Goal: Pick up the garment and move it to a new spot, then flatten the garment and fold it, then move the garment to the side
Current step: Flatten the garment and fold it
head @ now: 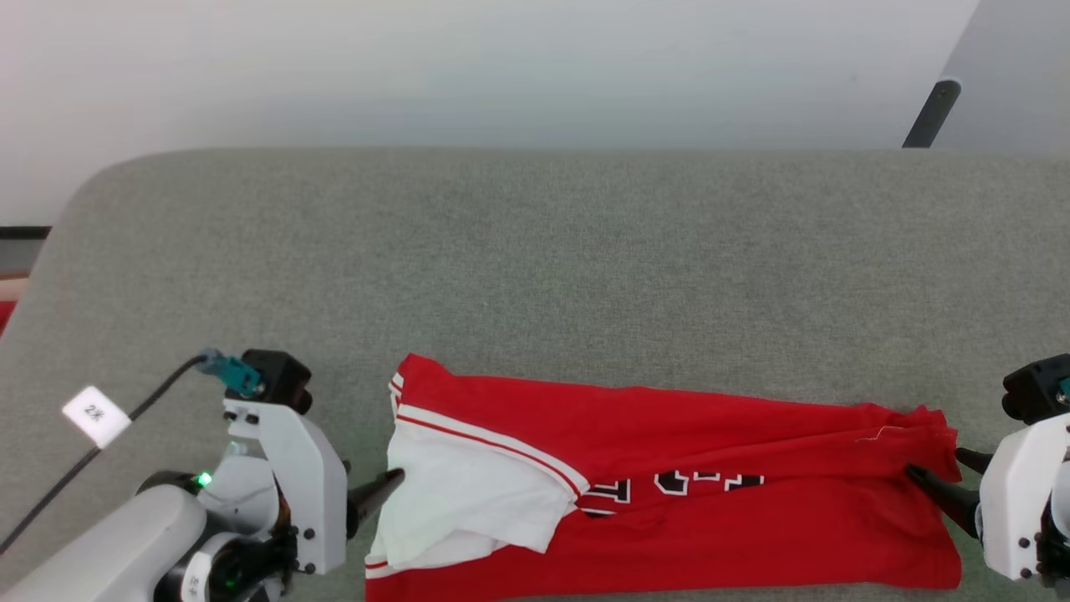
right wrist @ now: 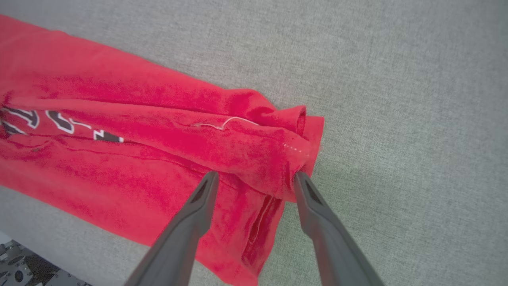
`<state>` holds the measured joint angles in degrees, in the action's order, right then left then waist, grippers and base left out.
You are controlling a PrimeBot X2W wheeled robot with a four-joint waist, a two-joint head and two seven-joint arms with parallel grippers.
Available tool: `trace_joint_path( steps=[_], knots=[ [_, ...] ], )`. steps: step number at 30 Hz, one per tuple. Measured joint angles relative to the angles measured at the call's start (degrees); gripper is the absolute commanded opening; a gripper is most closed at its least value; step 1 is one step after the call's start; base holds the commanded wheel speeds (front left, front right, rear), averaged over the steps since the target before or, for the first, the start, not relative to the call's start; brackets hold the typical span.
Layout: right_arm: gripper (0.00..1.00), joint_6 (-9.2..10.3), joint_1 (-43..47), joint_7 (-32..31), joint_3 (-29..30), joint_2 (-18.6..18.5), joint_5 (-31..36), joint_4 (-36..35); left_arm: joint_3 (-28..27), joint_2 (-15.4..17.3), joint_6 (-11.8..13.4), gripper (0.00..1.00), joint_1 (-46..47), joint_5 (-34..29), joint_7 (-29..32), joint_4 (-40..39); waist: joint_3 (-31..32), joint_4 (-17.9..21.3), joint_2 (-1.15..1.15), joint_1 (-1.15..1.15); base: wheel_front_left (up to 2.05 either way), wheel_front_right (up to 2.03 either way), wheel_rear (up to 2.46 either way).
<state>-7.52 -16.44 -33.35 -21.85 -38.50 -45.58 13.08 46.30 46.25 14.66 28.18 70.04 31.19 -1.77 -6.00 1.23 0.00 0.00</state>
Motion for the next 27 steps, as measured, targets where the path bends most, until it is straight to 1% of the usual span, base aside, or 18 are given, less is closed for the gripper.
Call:
trace_joint_path(
  steps=[3,5,8,11,15,21,24,27],
  knots=[
    [1.0,0.0,1.9,-0.7,2.7,0.4,1.5,-3.1,-0.7,0.7,0.5,1.0,-0.3,-0.4,-1.9,-1.3,0.8,-0.2,0.0,0.0,0.0,0.0,0.0],
    [1.0,0.0,3.3,-0.6,4.6,1.1,3.0,-5.2,-1.3,1.1,0.4,1.0,-0.9,-1.3,-4.2,-1.9,1.4,-0.3,0.0,0.0,0.0,0.0,0.0],
    [1.0,0.0,5.6,0.7,7.8,2.6,5.0,-8.0,-2.5,0.9,-0.6,1.0,-2.4,-3.0,-9.9,-2.7,2.4,-0.6,0.0,0.0,0.0,0.0,0.0],
    [1.0,0.0,8.5,2.0,10.9,4.4,7.2,-9.9,-3.4,0.5,-1.6,1.0,-4.5,-5.3,-16.9,-2.5,3.4,-0.9,0.0,0.0,0.0,0.0,0.0],
    [1.0,0.0,13.0,2.6,14.6,7.1,8.9,-11.7,-4.8,-1.5,-3.5,1.0,-7.8,-7.6,-27.2,-1.7,4.5,-1.8,0.0,0.0,0.0,0.0,0.0],
    [1.0,0.0,17.5,2.2,19.5,9.8,10.7,-13.3,-6.6,-4.3,-4.6,1.0,-12.4,-10.7,-40.9,2.0,5.4,-3.5,0.0,0.0,0.0,0.0,0.0],
    [1.0,0.0,18.9,1.4,21.7,10.5,11.4,-13.6,-7.5,-5.9,-4.9,1.0,-14.6,-12.1,-44.5,4.0,5.7,-4.5,0.0,0.0,0.0,0.0,0.0],
    [1.0,0.0,19.7,0.0,23.4,11.2,11.5,-13.7,-10.0,-7.8,-4.9,1.0,-16.5,-13.6,-45.9,5.3,5.7,-5.3,0.0,0.0,0.0,0.0,0.0]
  ],
)
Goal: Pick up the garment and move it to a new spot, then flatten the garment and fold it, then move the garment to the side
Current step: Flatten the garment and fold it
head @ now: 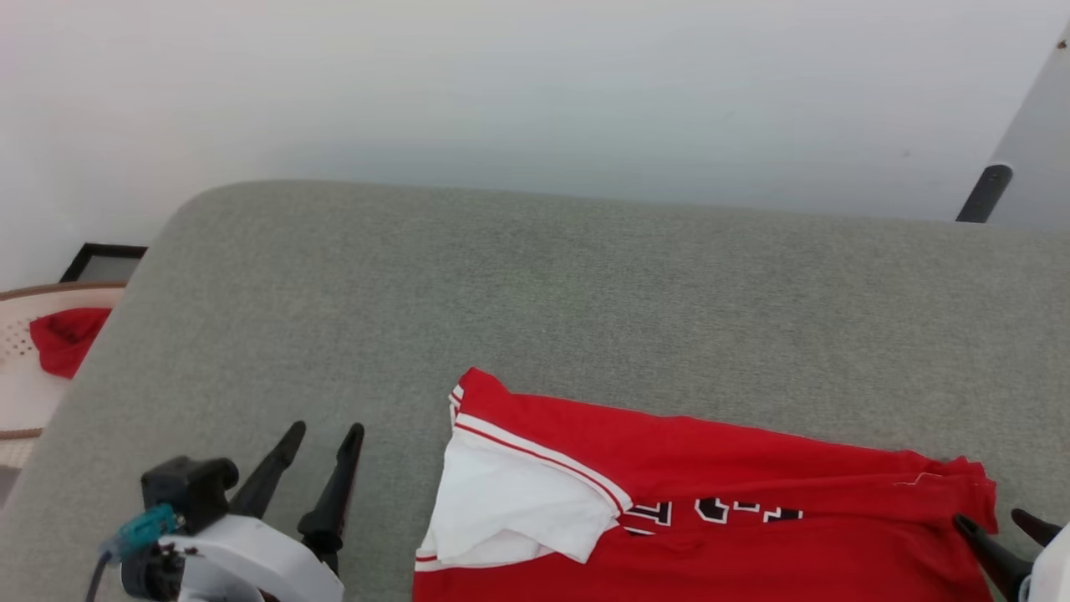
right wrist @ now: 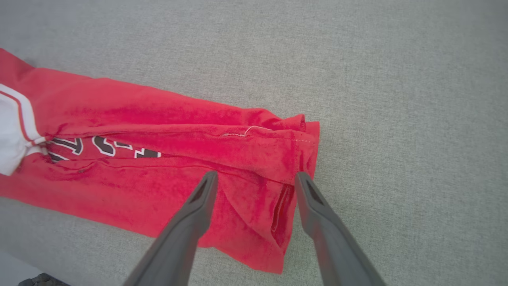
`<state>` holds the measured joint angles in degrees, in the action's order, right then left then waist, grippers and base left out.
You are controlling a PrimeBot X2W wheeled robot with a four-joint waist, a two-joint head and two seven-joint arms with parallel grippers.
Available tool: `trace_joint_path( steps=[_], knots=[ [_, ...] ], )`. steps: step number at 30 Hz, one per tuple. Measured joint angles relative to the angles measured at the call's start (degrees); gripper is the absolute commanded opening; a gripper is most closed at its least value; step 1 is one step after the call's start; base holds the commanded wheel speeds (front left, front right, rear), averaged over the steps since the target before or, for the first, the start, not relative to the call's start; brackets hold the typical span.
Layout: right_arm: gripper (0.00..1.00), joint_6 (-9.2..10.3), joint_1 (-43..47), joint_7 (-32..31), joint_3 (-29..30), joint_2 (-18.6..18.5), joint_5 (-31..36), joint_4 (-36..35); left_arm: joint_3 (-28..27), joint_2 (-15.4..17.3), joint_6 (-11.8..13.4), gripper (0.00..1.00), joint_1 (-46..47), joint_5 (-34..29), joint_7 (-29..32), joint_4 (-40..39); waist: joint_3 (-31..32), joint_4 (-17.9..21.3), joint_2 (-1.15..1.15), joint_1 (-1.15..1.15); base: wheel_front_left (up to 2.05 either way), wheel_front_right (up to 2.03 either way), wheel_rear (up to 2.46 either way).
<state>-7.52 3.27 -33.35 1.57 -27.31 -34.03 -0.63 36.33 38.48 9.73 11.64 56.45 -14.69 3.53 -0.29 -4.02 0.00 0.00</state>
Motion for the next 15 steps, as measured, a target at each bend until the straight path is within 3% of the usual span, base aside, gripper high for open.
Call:
trace_joint_path(
  steps=[7,15],
  knots=[
    [1.0,0.0,0.0,-3.9,2.9,0.5,0.1,1.1,-10.1,-6.5,-1.2,1.0,-5.9,-4.7,-0.3,-0.1,-1.1,-1.1,0.0,0.0,0.0,0.0,0.0],
    [1.0,0.0,-2.7,-8.8,5.6,-0.1,0.1,3.6,-16.8,-12.6,-5.3,1.0,-9.7,-10.4,-0.4,0.7,-3.6,-2.3,0.0,0.0,0.0,0.0,0.0]
  ],
)
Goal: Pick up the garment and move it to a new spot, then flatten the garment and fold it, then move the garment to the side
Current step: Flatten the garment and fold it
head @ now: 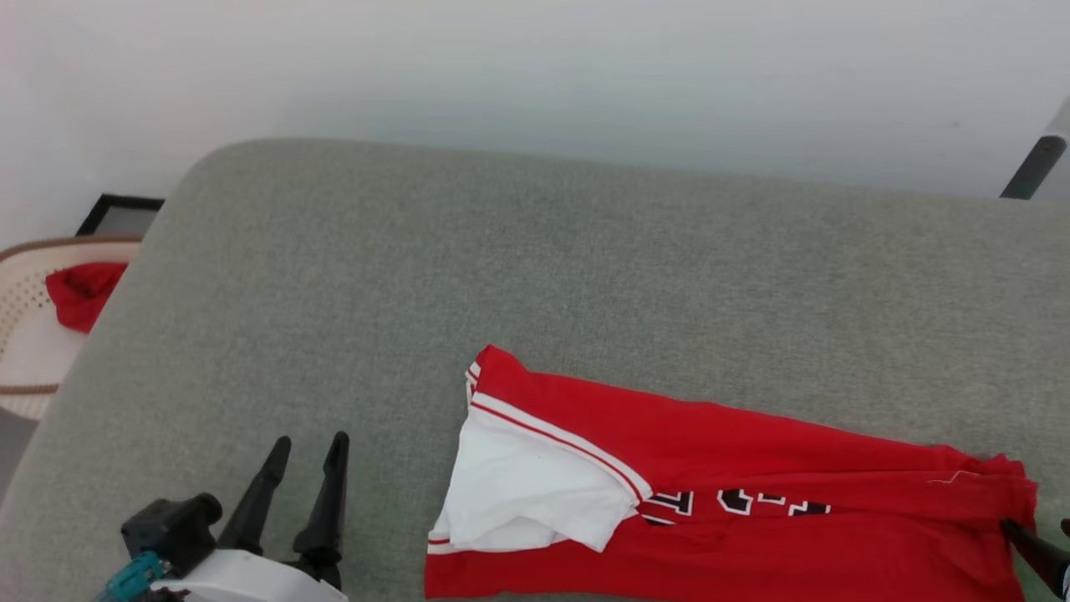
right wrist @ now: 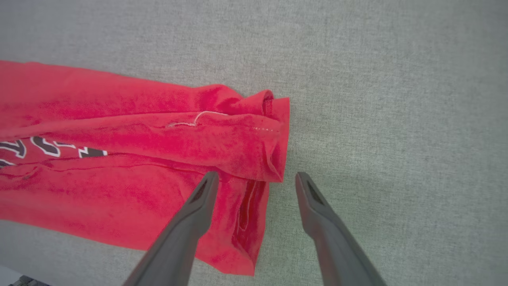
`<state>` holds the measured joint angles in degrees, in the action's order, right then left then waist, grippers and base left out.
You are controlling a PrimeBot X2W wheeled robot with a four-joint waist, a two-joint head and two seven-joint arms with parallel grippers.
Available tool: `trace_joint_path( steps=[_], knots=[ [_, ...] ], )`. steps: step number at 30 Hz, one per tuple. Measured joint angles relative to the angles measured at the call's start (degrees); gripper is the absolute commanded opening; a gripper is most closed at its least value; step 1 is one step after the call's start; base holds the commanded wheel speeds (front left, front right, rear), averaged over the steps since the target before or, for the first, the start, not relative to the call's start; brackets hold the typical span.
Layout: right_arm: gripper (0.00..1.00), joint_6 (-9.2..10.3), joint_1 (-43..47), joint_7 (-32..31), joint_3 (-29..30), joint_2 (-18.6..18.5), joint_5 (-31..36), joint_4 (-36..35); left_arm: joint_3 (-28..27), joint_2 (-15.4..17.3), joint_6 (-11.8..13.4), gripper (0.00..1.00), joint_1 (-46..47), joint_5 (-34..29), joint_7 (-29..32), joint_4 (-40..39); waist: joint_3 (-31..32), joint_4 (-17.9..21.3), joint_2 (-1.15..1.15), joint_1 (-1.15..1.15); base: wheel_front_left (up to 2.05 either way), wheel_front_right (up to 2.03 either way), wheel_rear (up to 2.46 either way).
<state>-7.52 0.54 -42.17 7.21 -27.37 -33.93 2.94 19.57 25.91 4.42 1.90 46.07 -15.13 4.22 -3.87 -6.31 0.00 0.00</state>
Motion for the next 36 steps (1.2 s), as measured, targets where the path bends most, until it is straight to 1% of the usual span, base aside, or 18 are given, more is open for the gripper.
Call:
trace_joint_path(
  steps=[7,12,21,22,23,26,36],
  knots=[
    [1.0,0.0,-2.8,-3.1,0.3,0.2,0.5,4.0,-2.2,-3.3,-2.9,1.0,0.7,-3.2,0.0,0.9,-2.8,-1.5,0.0,0.0,0.0,0.0,0.0],
    [1.0,0.01,-4.8,-4.4,-0.7,1.4,0.8,8.0,-3.2,-5.1,-4.2,1.0,1.7,-4.8,0.0,1.7,-4.7,-2.5,0.0,0.0,0.0,0.0,0.0],
    [1.0,0.05,-9.2,-8.7,-1.8,1.5,0.7,13.5,-5.5,-7.9,-6.1,1.0,2.8,-7.5,0.0,2.5,-6.3,-3.8,0.0,0.0,0.0,0.0,0.0],
    [0.48,0.05,-9.6,-9.0,-1.9,1.4,0.5,14.0,-5.8,-8.1,-6.3,1.0,2.8,-8.0,0.0,2.7,-6.3,-3.8,0.0,0.0,0.0,0.0,0.0],
    [0.01,0.05,-9.8,-9.1,-1.9,1.3,0.2,14.5,-6.2,-8.5,-6.5,1.0,2.8,-8.3,0.0,2.8,-6.3,-3.9,0.0,0.0,0.0,0.0,0.0],
    [0.0,0.07,-10.7,-9.7,-2.5,0.8,-0.5,15.8,-7.8,-9.4,-7.4,1.0,2.8,-9.4,0.0,3.3,-6.2,-4.1,0.0,0.0,0.0,0.0,0.0],
    [0.0,0.01,-11.9,-7.3,-4.2,0.1,-1.5,18.7,-13.5,-13.4,-10.4,1.0,2.1,-14.5,0.0,4.4,-4.7,-4.1,0.0,0.0,0.0,0.0,0.0]
  ],
)
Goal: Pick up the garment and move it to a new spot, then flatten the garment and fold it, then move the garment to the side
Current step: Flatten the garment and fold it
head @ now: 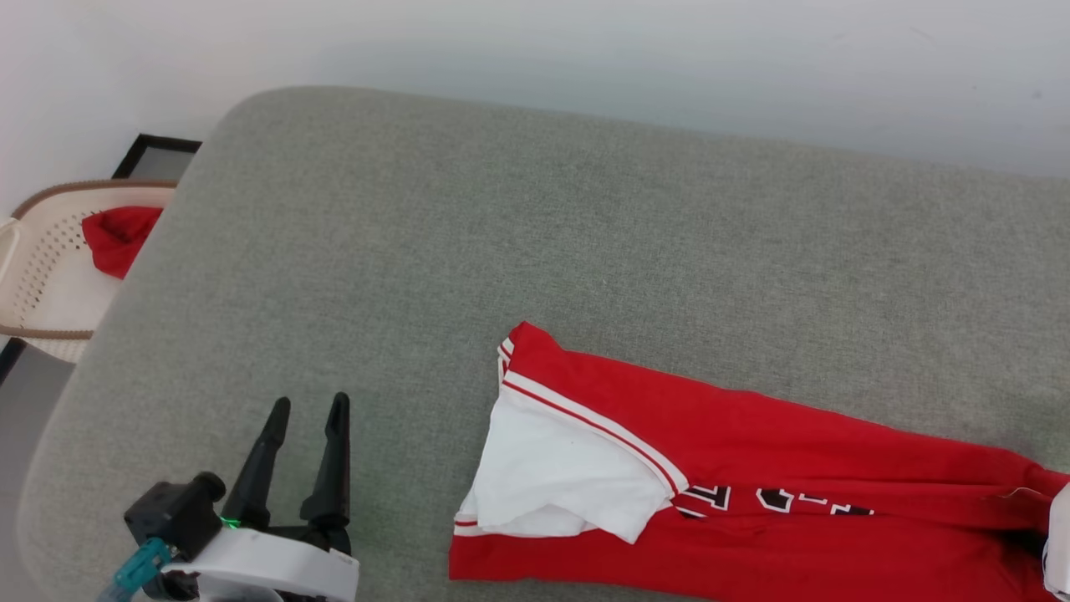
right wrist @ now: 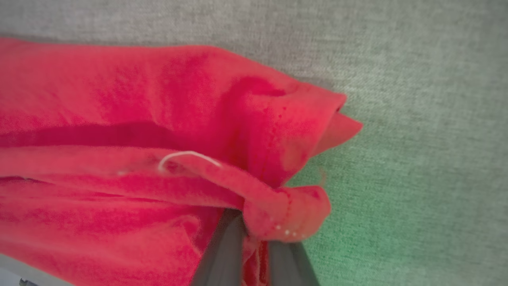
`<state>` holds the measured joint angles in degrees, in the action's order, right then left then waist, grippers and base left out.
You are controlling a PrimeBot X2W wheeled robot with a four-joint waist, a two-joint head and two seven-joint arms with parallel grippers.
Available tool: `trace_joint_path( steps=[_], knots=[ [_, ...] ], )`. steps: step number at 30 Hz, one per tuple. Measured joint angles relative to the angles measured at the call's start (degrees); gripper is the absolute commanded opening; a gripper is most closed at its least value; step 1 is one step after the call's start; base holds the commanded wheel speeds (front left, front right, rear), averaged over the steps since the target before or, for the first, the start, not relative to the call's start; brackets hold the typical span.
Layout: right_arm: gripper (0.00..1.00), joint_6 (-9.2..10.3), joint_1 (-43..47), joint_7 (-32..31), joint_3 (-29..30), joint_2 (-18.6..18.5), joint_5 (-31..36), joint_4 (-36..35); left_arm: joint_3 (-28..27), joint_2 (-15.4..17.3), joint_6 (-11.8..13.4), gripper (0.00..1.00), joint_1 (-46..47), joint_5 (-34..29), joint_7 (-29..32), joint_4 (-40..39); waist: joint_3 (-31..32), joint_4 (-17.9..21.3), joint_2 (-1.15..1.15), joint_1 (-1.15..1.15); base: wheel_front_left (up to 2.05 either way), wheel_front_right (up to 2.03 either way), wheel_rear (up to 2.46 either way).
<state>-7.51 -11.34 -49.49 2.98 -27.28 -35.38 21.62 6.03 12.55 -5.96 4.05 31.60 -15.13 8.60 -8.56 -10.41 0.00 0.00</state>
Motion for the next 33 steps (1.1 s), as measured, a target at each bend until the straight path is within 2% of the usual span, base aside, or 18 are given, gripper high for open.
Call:
trace_joint_path(
  steps=[10,19,23,29,33],
  knots=[
    [0.0,-0.05,-0.5,2.6,0.4,-2.8,-0.2,2.1,-2.9,-2.1,-1.2,1.0,-0.6,-2.5,0.0,1.1,1.5,0.5,0.0,0.0,0.0,0.0,0.0],
    [0.0,-0.02,-1.0,3.3,4.1,-7.4,1.2,5.9,-2.5,-1.4,-1.4,1.0,-1.5,-2.4,0.0,0.8,2.0,1.8,0.0,0.0,0.0,0.0,0.0],
    [0.0,-0.02,-1.1,3.0,4.1,-8.2,1.2,6.0,-2.5,-1.0,-1.4,1.0,-2.1,-2.2,0.0,0.8,2.3,2.7,0.0,0.0,0.0,0.0,0.0],
    [0.0,-0.02,-0.7,0.6,1.9,-8.5,0.4,0.0,-3.3,-0.6,-1.4,1.0,-3.8,-1.8,0.0,0.8,3.4,4.7,0.0,0.0,0.0,0.0,0.0],
    [0.0,-0.01,1.3,-1.8,0.8,-6.7,-3.4,-7.4,-3.6,-0.7,-1.4,1.0,-4.5,-1.9,0.0,0.9,4.4,6.0,0.0,0.0,0.0,0.0,0.0]
  ],
)
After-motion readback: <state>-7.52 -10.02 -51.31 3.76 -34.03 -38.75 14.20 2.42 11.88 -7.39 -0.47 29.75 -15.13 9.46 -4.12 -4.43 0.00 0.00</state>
